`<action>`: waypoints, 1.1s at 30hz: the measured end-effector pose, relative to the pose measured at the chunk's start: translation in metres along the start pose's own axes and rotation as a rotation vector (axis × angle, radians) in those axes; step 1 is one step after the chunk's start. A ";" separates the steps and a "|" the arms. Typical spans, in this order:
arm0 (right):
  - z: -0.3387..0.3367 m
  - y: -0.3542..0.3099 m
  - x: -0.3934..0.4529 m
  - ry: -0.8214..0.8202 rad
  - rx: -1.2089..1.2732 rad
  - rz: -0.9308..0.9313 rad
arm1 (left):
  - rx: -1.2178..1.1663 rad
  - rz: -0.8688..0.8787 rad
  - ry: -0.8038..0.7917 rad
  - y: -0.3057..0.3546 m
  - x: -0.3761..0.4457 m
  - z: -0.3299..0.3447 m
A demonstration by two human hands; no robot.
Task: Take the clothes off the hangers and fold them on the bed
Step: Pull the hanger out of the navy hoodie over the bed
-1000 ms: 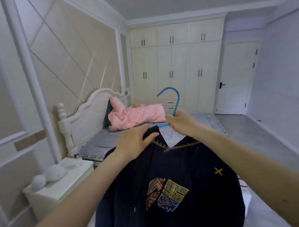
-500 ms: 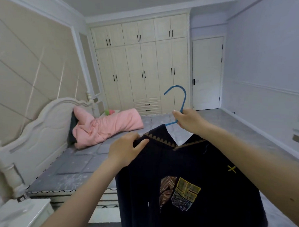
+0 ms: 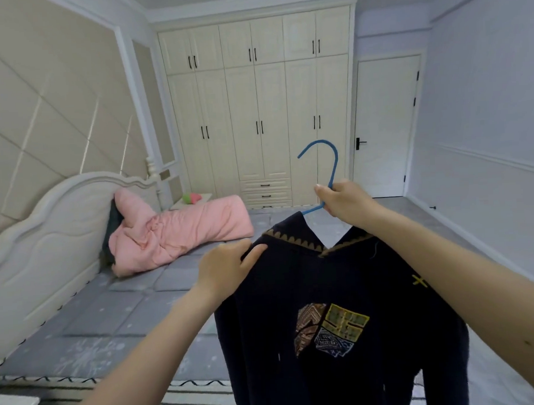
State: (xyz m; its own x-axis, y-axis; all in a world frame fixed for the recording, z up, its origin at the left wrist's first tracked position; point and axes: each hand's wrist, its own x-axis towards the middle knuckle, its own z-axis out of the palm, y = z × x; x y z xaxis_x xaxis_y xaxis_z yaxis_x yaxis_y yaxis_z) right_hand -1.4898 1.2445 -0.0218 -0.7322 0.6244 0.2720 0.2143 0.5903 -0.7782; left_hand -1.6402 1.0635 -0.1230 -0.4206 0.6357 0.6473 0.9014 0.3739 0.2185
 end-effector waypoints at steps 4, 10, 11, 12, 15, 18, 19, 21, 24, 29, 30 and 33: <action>0.008 0.018 0.055 0.046 0.077 0.081 | -0.028 0.069 0.042 -0.027 0.041 0.032; 0.042 0.051 0.155 0.122 0.060 0.086 | 0.046 0.182 0.124 -0.093 0.116 0.095; 0.047 0.054 0.173 0.134 0.065 0.080 | 0.035 0.198 0.140 -0.103 0.131 0.103; 0.052 0.056 0.192 0.144 0.075 0.076 | 0.025 0.206 0.154 -0.113 0.147 0.112; 0.060 0.058 0.247 0.167 0.033 0.070 | 0.016 0.213 0.198 -0.145 0.198 0.135; 0.067 0.064 0.304 0.189 -0.013 0.042 | 0.015 0.211 0.211 -0.176 0.251 0.159; 0.068 0.068 0.318 0.198 -0.013 0.030 | 0.027 0.213 0.204 -0.185 0.264 0.167; 0.072 0.080 0.341 0.181 0.000 0.005 | 0.075 0.232 0.200 -0.196 0.284 0.183; 0.078 0.101 0.371 0.154 -0.001 0.000 | 0.149 0.284 0.215 -0.206 0.304 0.205; 0.084 0.133 0.412 0.138 -0.004 -0.013 | 0.174 0.313 0.235 -0.220 0.327 0.237; 0.083 0.139 0.418 0.126 -0.003 -0.011 | 0.164 0.306 0.228 -0.223 0.329 0.243; 0.077 0.156 0.434 0.108 0.021 0.011 | 0.142 0.286 0.205 -0.224 0.334 0.256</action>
State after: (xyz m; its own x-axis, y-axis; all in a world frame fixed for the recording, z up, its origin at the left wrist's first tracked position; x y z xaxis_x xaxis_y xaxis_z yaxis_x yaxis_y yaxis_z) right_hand -1.8236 1.5679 -0.0691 -0.6558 0.6828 0.3220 0.2075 0.5731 -0.7928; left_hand -2.0088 1.3652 -0.1425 -0.1116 0.5854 0.8031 0.9502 0.2994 -0.0862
